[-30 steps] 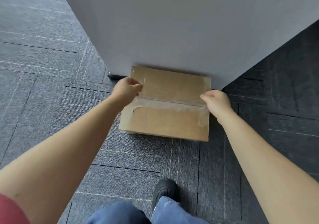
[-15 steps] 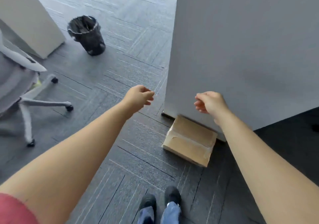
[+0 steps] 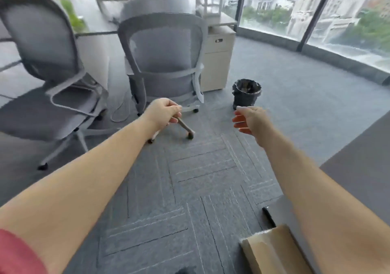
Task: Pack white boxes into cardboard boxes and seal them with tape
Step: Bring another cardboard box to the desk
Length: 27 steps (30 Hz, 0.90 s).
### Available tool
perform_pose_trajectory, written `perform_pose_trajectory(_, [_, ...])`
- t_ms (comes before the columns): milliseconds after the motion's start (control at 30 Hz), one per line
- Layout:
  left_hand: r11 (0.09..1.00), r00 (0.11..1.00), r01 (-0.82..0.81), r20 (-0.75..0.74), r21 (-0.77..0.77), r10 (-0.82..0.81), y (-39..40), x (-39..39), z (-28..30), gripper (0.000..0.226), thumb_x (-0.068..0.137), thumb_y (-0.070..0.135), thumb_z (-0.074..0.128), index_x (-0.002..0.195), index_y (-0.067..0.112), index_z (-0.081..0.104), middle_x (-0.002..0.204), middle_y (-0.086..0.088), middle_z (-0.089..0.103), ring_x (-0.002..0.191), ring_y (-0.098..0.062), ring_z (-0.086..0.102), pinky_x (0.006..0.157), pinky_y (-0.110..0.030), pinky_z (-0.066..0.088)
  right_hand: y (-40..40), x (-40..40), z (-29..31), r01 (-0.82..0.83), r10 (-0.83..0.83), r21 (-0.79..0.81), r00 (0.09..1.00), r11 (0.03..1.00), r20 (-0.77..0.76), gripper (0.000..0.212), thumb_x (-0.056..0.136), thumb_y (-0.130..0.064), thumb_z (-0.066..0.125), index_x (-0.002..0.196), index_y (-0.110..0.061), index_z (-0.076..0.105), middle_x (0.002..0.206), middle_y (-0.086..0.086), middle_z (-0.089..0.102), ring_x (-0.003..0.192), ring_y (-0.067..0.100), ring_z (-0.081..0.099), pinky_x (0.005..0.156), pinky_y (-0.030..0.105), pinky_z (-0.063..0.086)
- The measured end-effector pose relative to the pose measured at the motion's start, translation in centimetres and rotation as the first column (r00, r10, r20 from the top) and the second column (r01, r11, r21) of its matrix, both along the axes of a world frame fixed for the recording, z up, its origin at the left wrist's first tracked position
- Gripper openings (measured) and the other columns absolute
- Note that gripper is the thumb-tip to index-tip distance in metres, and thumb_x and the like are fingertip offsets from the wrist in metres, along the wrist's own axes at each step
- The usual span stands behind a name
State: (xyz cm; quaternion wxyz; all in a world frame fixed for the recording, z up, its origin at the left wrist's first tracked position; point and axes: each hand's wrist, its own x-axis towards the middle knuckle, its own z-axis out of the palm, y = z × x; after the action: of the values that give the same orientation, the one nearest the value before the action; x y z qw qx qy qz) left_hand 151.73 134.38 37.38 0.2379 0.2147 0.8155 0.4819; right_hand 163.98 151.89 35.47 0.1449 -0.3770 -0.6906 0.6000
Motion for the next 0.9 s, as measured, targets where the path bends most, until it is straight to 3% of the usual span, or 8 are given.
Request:
perform_pose_trajectory(200, [0.926,0.926,-0.374,-0.038,0.052,0.376,-14.4,-0.8,2.2,0.023,0.096,0.018,0.045,0.073,0.020,0.047,0.076,0.003,0.057,0.064,-0.009,0.053,0.059,-0.021,0.038,-10.5,-7.3,2.3,-0.342,0.343,0.022,0.938,0.939,-0.053,0.027,0.095,-0.020,0.046,0.071,-0.014,0.054,0.069,0.001,0.058,0.062,0.013,0.053,0.061,0.022,0.041])
perform_pose_trajectory(333, [0.805,0.805,-0.592,-0.014,0.048,0.593,-24.1,0.4,2.1,0.022,0.096,0.020,0.046,0.074,0.021,0.049,0.076,0.005,0.058,0.065,-0.009,0.054,0.062,-0.021,0.040,-19.5,-11.2,2.7,-0.546,0.545,0.010,0.836,0.838,-0.056,0.028,0.094,-0.021,0.048,0.066,-0.016,0.053,0.049,-0.006,0.060,0.053,0.010,0.053,0.055,0.021,0.038])
perform_pose_trajectory(400, [0.742,0.743,-0.667,-0.013,0.057,0.669,-28.3,0.6,2.3,0.022,0.096,0.020,0.045,0.074,0.021,0.049,0.077,0.006,0.057,0.066,-0.008,0.054,0.063,-0.021,0.040,-23.9,-12.9,3.0,-0.620,0.619,-0.004,0.783,0.784,-0.068,0.029,0.093,-0.019,0.049,0.065,-0.016,0.053,0.049,-0.007,0.060,0.055,0.012,0.052,0.055,0.021,0.039])
perform_pose_trajectory(533, [0.638,0.641,-0.765,0.005,0.084,0.768,-35.8,-0.5,2.6,0.022,0.096,0.020,0.046,0.074,0.021,0.049,0.078,0.006,0.057,0.068,-0.008,0.054,0.064,-0.021,0.040,-31.7,-16.3,3.4,-0.730,0.728,0.003,0.682,0.684,-0.066,0.027,0.094,-0.019,0.048,0.068,-0.015,0.053,0.069,0.002,0.056,0.060,0.013,0.051,0.058,0.023,0.040])
perform_pose_trajectory(700, [0.559,0.564,-0.821,0.015,0.115,0.825,-44.7,-5.1,3.1,0.022,0.096,0.021,0.046,0.074,0.021,0.049,0.079,0.006,0.057,0.069,-0.008,0.054,0.064,-0.021,0.040,-41.3,-22.6,4.1,-0.788,0.786,0.016,0.613,0.616,-0.079,0.027,0.094,-0.018,0.047,0.068,-0.015,0.053,0.068,0.001,0.056,0.059,0.013,0.051,0.057,0.022,0.039])
perform_pose_trajectory(900, [0.517,0.523,-0.846,0.017,0.130,0.852,-54.9,-12.4,3.8,0.021,0.096,0.021,0.046,0.075,0.021,0.050,0.078,0.007,0.057,0.069,-0.008,0.054,0.066,-0.020,0.041,-52.2,-30.6,4.8,-0.788,0.785,0.010,0.612,0.616,-0.093,0.028,0.094,-0.018,0.048,0.067,-0.014,0.053,0.063,0.000,0.057,0.057,0.012,0.050,0.054,0.020,0.039])
